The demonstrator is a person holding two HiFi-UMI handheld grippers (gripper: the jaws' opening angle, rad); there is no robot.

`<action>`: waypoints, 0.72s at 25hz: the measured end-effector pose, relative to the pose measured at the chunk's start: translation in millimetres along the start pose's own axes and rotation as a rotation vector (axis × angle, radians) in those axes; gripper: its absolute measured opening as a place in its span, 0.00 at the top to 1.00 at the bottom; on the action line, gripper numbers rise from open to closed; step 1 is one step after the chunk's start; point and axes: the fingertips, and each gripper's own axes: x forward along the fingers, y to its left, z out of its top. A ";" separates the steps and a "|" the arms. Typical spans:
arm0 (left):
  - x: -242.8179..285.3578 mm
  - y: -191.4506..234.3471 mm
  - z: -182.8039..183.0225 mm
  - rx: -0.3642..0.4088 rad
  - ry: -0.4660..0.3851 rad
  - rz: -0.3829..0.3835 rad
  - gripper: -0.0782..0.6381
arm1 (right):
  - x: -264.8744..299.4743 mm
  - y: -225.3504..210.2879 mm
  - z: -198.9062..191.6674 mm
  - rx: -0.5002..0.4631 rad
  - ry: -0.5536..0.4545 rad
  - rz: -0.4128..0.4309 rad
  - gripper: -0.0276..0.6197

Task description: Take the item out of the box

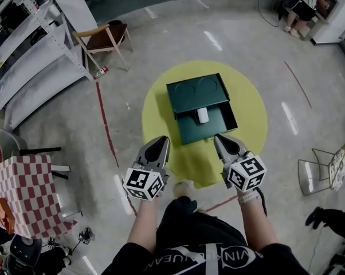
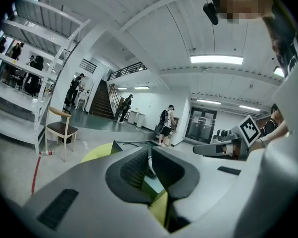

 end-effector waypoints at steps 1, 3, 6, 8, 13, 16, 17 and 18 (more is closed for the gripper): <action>2.3 2.3 0.1 0.000 0.001 -0.004 0.86 | 3.1 -0.9 0.0 -0.011 0.011 -0.007 0.95; 5.8 5.8 -1.5 0.002 0.005 -0.012 0.86 | 8.8 -2.4 -0.6 -0.036 0.032 -0.024 0.95; 10.8 10.1 -5.7 0.009 0.013 -0.021 0.86 | 18.8 -5.3 -2.2 -0.074 0.069 -0.040 0.95; 13.1 11.2 -9.4 0.011 0.022 -0.021 0.86 | 24.8 -7.8 -4.6 -0.094 0.104 -0.045 0.95; 22.5 13.3 -17.5 0.005 0.037 -0.022 0.86 | 44.4 -21.2 -15.0 -0.167 0.252 -0.070 0.93; 31.2 16.0 -23.1 0.022 0.057 -0.025 0.86 | 57.8 -30.4 -23.4 -0.245 0.354 -0.097 0.93; 33.1 16.4 -25.3 0.027 0.063 -0.023 0.86 | 61.3 -31.9 -25.9 -0.248 0.372 -0.094 0.93; 35.4 16.6 -26.8 0.032 0.067 -0.021 0.86 | 64.7 -34.1 -27.7 -0.243 0.385 -0.089 0.92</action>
